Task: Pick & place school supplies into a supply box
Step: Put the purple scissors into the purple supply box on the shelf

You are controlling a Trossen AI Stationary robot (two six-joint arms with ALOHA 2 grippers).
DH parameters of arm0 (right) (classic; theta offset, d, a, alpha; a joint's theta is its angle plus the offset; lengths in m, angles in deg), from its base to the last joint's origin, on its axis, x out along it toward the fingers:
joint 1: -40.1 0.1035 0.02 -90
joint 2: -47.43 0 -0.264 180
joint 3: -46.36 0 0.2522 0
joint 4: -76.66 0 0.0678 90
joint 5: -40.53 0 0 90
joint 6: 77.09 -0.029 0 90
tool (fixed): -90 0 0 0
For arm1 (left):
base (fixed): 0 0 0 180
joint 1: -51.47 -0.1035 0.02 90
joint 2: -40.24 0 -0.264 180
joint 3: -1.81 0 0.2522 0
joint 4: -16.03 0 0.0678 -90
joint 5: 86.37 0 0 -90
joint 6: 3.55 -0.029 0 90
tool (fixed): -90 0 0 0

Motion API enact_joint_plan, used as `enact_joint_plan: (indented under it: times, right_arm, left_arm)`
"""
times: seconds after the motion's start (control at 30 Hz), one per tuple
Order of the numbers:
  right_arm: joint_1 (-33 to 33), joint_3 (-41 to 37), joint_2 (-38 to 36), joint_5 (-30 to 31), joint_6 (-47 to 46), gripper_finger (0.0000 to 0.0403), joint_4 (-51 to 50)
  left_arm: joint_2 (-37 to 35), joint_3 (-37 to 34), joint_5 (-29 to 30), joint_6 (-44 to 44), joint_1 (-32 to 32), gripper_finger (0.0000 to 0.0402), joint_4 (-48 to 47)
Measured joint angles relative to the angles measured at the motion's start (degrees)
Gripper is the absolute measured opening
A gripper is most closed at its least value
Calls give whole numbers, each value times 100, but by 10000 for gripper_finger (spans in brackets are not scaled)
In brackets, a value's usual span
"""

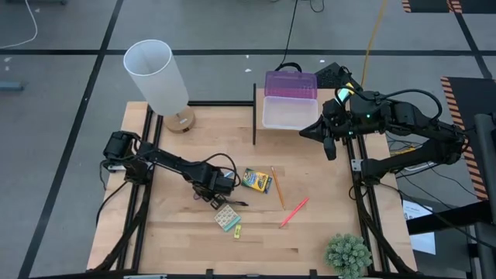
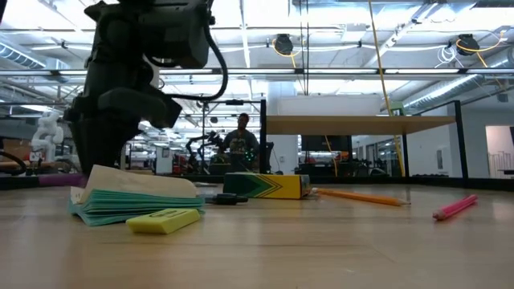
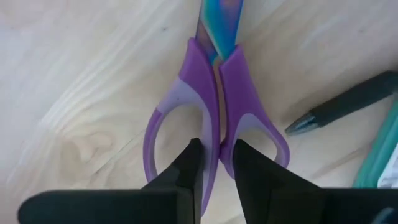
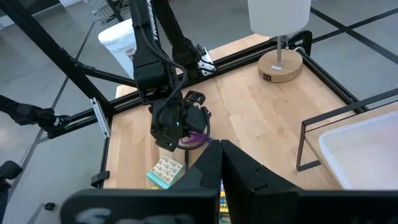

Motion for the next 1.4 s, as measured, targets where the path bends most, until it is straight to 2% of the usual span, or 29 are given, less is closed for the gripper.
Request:
enact_joint_plan:
  times: [0.27, 0.63, 0.97, 1.4]
  right_arm:
    - [-2, 0, 0, 0, 5, 0, -2]
    - [0, 0, 0, 0, 17, 0, -60]
    - [0, 0, -20, -11, 17, 0, -516]
    - [0, 0, -622, 2, 39, 0, -1311]
  left_arm:
    - [-12, 664, -44, -364, 2, 71, -790]
    - [-30, 1949, -46, -962, 87, 71, -2109]
    - [-34, 2984, 7, -1397, 78, 72, -2918]
    - [-36, 4339, 260, -1952, -572, 72, -3573]
